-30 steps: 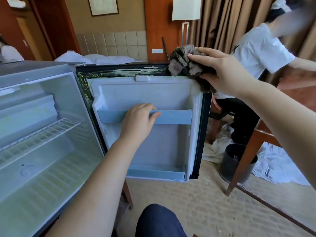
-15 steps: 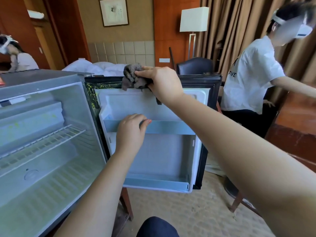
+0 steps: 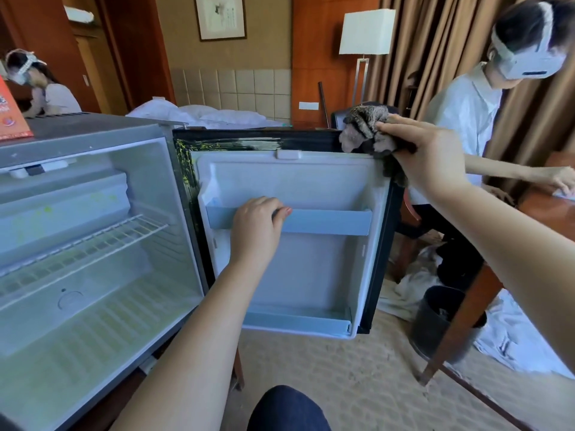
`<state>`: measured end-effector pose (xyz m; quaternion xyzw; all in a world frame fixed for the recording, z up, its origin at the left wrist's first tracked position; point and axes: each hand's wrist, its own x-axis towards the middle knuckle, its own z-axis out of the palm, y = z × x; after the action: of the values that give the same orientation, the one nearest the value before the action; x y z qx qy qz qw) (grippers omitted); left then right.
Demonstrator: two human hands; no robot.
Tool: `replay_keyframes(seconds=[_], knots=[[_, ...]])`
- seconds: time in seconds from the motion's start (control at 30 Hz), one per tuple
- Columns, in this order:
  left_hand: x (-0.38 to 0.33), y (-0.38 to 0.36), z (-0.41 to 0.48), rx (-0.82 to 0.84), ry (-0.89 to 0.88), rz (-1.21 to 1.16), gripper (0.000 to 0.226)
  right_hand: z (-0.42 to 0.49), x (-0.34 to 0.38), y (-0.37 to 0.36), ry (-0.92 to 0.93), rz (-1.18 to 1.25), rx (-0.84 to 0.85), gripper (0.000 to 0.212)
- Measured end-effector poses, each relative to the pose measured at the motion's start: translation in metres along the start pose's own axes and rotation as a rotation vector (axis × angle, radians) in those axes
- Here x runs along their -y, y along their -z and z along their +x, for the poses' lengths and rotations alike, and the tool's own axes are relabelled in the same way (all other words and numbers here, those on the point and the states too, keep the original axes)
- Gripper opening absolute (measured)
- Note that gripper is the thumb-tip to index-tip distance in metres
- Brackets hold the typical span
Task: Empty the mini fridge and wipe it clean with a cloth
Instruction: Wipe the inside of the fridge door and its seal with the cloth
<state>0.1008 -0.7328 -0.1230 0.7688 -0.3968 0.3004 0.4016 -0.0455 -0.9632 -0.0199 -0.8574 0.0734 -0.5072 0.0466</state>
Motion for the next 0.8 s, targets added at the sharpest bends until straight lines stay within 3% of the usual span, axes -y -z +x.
replay_keyframes(seconds=[0.4,0.5,0.6,0.7,0.8], knots=[[0.001,-0.01,-0.001,-0.068,-0.041,0.028,0.027,0.031,0.085,-0.083,0.059,0.028,-0.011,0.045],[0.002,-0.011,0.0,-0.003,-0.037,0.059,0.013,0.035,0.099,-0.097,0.049,0.086,-0.006,0.046],[0.001,-0.002,0.003,0.115,-0.047,0.046,0.023,0.037,0.095,-0.082,0.033,0.169,0.065,0.047],[-0.001,0.022,0.008,0.147,0.122,-0.172,0.021,0.015,0.094,-0.067,0.043,0.208,0.022,0.045],[-0.01,0.053,0.013,-0.072,0.397,-0.517,0.009,-0.022,0.098,-0.067,0.129,0.272,0.052,0.04]])
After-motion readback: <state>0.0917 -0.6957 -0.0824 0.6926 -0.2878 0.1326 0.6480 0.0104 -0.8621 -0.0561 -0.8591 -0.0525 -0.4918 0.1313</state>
